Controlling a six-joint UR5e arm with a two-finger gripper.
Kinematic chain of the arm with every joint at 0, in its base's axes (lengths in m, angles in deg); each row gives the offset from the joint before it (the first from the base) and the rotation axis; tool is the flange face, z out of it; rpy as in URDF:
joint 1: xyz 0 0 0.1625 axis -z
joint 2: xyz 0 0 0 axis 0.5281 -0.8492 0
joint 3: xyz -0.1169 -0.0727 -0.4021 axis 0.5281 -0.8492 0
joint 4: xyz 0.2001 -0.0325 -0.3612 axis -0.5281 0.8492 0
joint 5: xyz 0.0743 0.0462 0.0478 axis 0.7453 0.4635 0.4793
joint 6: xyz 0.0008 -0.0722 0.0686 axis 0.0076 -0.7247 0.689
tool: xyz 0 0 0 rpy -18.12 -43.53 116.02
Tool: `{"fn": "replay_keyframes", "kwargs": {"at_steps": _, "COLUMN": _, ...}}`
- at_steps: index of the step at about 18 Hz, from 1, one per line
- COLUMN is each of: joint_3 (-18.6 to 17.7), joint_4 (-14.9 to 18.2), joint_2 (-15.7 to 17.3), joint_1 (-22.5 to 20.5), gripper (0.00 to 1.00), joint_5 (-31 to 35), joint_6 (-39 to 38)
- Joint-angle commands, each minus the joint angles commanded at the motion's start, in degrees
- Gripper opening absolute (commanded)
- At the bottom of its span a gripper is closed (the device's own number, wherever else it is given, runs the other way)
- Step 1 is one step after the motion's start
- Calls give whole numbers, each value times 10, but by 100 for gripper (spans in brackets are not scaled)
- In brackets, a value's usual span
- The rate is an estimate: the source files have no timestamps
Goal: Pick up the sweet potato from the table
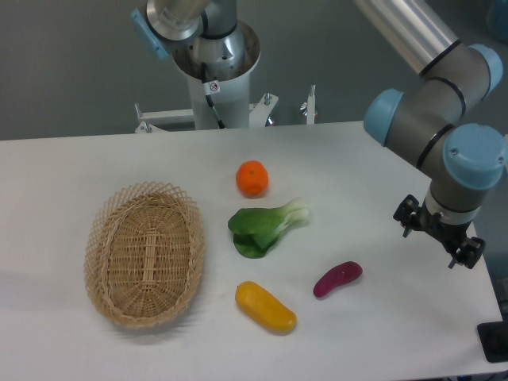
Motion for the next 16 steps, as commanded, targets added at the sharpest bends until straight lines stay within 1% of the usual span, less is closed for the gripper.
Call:
{"fn": "replay_keyframes", "kwargs": {"at_steps": 9, "joint_3": -1, "joint_4": 0, "joint_2": 0, "joint_1": -1, "gripper": 100, "joint_5": 2, "joint_6": -4}}
{"fn": "replay_keyframes", "kwargs": {"at_steps": 13, "joint_3": 0, "joint_4": 2, "joint_2": 2, "joint_1": -3, "gripper": 100, "joint_5": -7, "joint_6": -4}}
{"fn": "replay_keyframes", "kwargs": {"at_steps": 16, "joint_3": -10, "joint_4": 6, "joint_2": 10, "joint_1": -3, "gripper": 100, "joint_5": -7, "joint_6": -5}}
